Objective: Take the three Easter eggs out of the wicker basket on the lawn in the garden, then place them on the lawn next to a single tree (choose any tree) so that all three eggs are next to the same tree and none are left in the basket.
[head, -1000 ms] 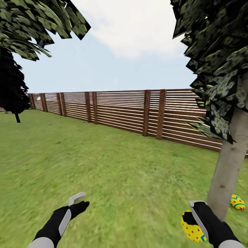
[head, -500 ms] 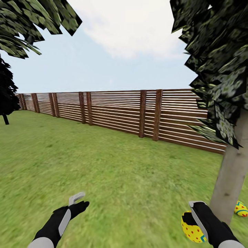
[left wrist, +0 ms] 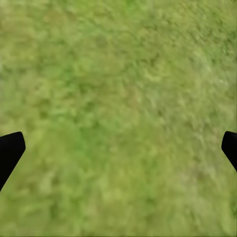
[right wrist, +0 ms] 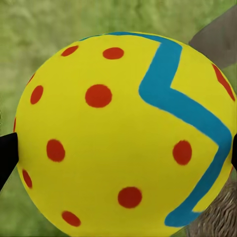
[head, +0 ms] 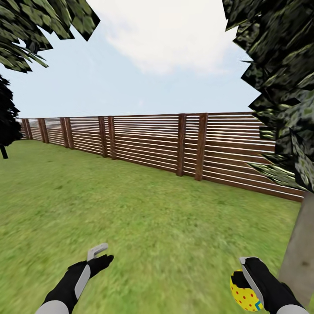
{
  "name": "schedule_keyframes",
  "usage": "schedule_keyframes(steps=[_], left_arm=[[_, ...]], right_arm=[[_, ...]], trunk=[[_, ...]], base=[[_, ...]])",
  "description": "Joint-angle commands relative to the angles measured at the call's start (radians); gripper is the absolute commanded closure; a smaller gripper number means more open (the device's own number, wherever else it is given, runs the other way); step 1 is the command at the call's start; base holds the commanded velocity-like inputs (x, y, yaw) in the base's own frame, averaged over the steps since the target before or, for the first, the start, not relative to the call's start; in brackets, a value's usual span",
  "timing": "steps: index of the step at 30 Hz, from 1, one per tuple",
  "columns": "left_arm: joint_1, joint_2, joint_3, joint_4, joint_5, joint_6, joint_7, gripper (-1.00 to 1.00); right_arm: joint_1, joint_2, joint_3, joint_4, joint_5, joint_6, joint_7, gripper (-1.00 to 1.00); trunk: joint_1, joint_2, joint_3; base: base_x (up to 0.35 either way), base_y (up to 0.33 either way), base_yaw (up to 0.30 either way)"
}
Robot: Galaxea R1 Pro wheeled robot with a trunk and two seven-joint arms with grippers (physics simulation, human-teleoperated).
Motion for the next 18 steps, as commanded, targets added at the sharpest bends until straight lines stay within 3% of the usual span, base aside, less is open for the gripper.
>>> schedule_keyframes(steps=[1, 7, 14, 18], left_arm=[[-0.001, -0.001, 0.007, -0.002, 0.007, 0.008, -0.004, -1.00], [-0.001, -0.003, 0.005, -0.002, 0.007, 0.007, -0.004, -1.00], [-0.001, -0.003, 0.005, -0.002, 0.008, 0.008, -0.004, -1.00], [-0.001, -0.005, 0.005, -0.002, 0.008, 0.008, -0.004, -1.00]], right_arm=[[-0.001, -0.001, 0.003, -0.001, -0.007, 0.004, -0.008, 1.00], [-0.001, -0.001, 0.001, -0.001, -0.008, 0.004, -0.007, 1.00], [-0.001, -0.001, 0.001, 0.000, -0.006, 0.004, -0.006, 1.00], [0.000, -0.001, 0.001, 0.002, -0.006, 0.004, -0.007, 1.00]], trunk=[[0.000, -0.001, -0.001], [0.000, -0.001, -0.001], [0.000, -0.001, -0.001], [0.004, -0.008, -0.005]], base=[[0.240, 0.000, 0.000], [0.085, 0.000, -0.015], [0.011, 0.000, -0.218], [0.000, 0.000, -0.090]])
